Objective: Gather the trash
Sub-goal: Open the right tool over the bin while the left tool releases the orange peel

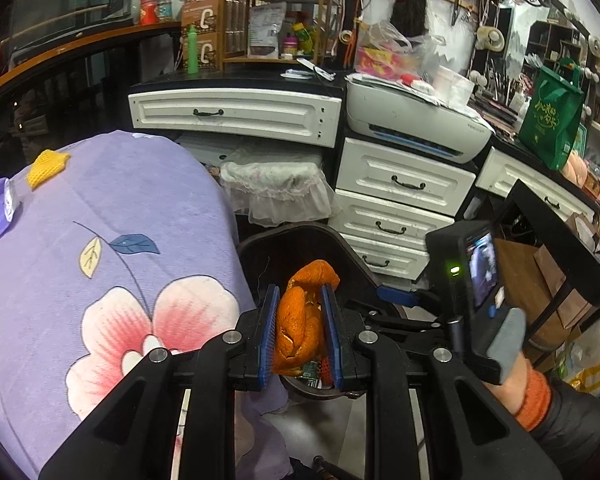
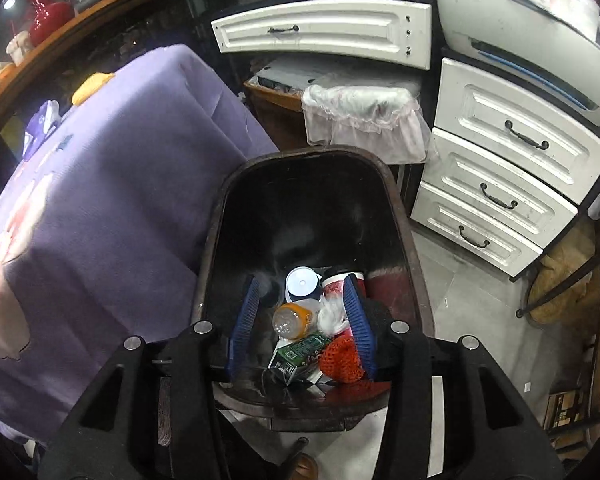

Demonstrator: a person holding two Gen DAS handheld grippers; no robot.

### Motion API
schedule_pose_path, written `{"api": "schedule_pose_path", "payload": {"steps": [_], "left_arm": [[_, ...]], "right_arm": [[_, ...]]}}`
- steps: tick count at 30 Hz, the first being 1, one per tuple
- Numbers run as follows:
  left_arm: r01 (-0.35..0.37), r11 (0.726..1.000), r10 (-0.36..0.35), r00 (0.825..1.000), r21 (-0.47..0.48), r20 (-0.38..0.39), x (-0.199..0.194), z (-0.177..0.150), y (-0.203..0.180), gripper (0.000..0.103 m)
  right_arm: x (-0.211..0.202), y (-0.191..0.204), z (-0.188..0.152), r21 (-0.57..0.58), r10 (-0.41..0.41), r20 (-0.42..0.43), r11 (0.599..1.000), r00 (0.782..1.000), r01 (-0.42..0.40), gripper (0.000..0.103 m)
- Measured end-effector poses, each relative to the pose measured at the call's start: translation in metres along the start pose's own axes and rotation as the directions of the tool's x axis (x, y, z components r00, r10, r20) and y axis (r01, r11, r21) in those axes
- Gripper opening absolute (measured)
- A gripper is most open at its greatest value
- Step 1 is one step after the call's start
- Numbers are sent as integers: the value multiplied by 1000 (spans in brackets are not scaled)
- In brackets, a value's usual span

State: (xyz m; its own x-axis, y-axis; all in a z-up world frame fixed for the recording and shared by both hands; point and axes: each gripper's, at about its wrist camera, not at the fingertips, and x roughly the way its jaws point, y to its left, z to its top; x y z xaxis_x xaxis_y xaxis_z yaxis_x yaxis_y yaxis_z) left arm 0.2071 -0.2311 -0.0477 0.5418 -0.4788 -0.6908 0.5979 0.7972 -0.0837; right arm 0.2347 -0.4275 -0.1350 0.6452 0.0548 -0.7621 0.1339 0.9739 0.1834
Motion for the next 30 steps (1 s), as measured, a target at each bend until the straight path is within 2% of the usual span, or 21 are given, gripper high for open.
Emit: {"api": "schedule_pose_path", "payload": {"steps": [2, 5, 10, 19, 30], "left_arm": [[5, 1000, -5, 1000, 10, -8, 4, 1, -4, 22], [19, 1000, -18, 1000, 24, -17, 10, 3, -10, 21], [39, 998, -37, 999, 45, -39, 22, 6, -22, 22], [73, 994, -64, 992, 77, -108, 58, 7, -44, 21], [40, 997, -24, 976, 72, -215, 109, -5, -49, 21]], "right_arm": [[-12, -1, 1, 3, -3, 26, 1000, 1000, 3, 46], [-35, -7, 2, 31, -3, 78, 1000, 997, 0, 60], [-65, -23, 4, 56, -32, 133, 998, 991, 24, 60], [-101, -62, -10, 150, -68, 177, 988, 982, 41, 60], [-100, -86, -31, 208, -63, 163, 978, 985, 28, 60]]}}
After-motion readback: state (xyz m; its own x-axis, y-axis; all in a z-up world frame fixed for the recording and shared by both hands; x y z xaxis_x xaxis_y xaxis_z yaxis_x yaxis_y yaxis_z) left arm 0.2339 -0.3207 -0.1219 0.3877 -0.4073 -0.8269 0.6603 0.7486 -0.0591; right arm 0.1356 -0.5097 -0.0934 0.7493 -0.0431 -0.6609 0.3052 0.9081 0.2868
